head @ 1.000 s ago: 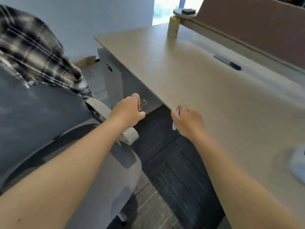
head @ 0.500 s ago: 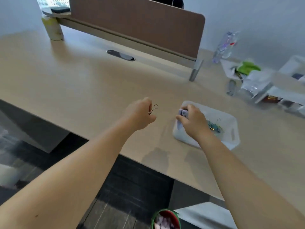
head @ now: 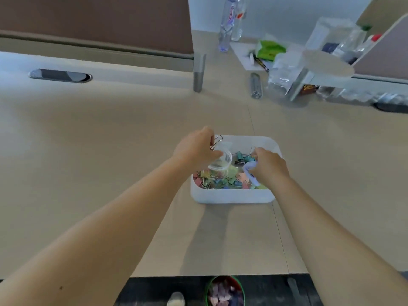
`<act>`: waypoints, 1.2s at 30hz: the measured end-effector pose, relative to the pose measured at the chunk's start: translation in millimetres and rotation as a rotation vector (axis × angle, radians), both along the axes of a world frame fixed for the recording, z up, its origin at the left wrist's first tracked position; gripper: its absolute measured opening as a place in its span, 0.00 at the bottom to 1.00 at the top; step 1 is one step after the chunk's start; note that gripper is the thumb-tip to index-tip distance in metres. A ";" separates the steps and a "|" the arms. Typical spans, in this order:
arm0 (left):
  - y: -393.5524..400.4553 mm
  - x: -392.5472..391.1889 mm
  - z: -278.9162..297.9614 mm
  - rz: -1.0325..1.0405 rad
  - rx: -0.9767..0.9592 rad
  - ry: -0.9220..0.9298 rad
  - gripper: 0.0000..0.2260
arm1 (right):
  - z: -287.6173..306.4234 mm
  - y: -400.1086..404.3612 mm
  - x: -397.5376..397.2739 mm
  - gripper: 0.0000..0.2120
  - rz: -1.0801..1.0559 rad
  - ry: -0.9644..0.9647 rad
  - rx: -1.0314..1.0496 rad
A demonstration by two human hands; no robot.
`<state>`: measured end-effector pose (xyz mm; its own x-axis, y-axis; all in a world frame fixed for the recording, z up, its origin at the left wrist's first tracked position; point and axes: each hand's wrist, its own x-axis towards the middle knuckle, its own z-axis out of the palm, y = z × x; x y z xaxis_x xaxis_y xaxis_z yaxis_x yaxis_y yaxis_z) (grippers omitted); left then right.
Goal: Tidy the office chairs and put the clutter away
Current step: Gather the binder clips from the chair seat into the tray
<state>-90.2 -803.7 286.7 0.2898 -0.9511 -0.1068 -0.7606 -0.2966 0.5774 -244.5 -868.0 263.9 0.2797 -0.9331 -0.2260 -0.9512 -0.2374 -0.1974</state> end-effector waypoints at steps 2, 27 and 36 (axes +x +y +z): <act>-15.1 -4.3 0.4 -0.051 0.007 0.004 0.11 | -0.2 -6.8 0.3 0.19 -0.022 0.015 -0.014; -19.7 -39.6 31.9 -0.209 0.114 -0.185 0.15 | 45.8 14.0 -28.8 0.15 0.016 -0.304 0.013; 162.0 -2.4 47.7 0.338 0.144 -0.198 0.15 | 65.6 111.3 37.3 0.15 0.562 -0.325 0.052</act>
